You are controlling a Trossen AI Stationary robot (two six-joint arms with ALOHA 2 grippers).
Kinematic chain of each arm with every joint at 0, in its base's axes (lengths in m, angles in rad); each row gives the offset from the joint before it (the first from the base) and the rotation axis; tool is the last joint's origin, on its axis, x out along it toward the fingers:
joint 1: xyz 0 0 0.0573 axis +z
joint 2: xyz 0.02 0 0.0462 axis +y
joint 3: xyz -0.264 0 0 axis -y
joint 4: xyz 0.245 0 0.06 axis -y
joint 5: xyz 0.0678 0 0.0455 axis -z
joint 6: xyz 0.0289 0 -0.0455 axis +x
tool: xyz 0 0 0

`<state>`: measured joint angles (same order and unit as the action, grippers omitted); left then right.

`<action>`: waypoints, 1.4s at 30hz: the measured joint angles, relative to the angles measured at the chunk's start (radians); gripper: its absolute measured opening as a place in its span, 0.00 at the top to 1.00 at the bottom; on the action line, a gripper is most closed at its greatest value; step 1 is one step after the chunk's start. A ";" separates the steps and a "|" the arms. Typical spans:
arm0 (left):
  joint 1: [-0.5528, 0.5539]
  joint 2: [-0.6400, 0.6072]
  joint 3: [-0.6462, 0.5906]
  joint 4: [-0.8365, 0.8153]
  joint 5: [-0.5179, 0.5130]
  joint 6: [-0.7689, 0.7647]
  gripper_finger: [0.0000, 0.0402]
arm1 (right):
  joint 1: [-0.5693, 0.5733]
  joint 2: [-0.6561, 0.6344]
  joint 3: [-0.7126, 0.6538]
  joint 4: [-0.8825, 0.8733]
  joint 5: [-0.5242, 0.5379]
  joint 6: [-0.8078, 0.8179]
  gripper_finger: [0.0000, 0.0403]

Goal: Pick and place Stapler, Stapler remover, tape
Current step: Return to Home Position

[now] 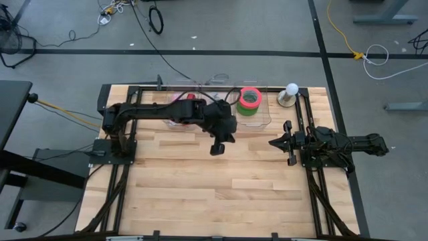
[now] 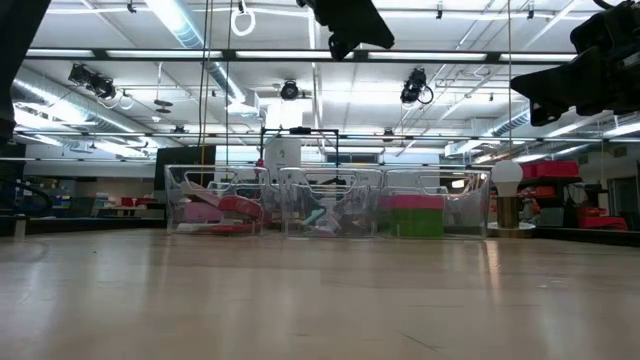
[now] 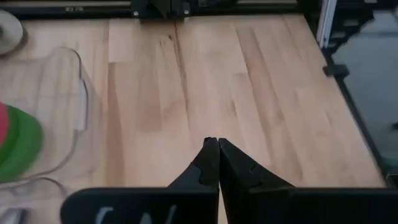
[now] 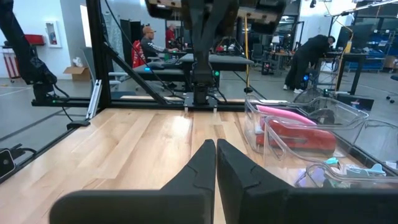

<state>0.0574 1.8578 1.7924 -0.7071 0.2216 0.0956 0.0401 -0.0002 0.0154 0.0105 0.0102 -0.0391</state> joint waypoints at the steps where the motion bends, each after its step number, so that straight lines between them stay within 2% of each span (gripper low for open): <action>1: -0.006 0.003 0.000 0.006 -0.001 -0.025 1.00 | 0.000 0.000 0.000 0.000 0.000 0.000 0.96; 4: -0.021 0.006 -0.002 -0.006 -0.006 -0.059 1.00 | 0.000 0.000 0.000 0.000 0.000 0.000 0.96; 8: -0.038 0.005 -0.003 0.001 -0.070 -0.060 1.00 | 0.000 0.000 0.000 0.000 0.000 0.000 0.96; 10: -0.039 -0.005 -0.044 0.082 -0.068 -0.079 1.00 | 0.000 0.000 0.000 0.000 0.000 0.000 0.96; 15: -0.046 -0.096 -0.277 0.333 -0.023 -0.163 1.00 | 0.000 0.000 0.000 0.001 0.000 0.000 0.96; 18: -0.060 -0.164 -0.418 0.422 -0.021 -0.170 1.00 | 0.000 0.000 0.000 0.001 0.000 0.000 0.96; 31: -0.068 -0.559 -0.916 0.577 -0.018 -0.185 1.00 | 0.000 0.000 0.000 0.001 -0.001 0.000 0.96; 42: -0.065 -0.864 -1.214 0.713 -0.025 -0.242 1.00 | 0.000 0.007 0.000 0.002 0.000 0.000 0.96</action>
<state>-0.0078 0.9934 0.5784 0.0063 0.1962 -0.1463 0.0400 0.0067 0.0154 0.0128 0.0101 -0.0391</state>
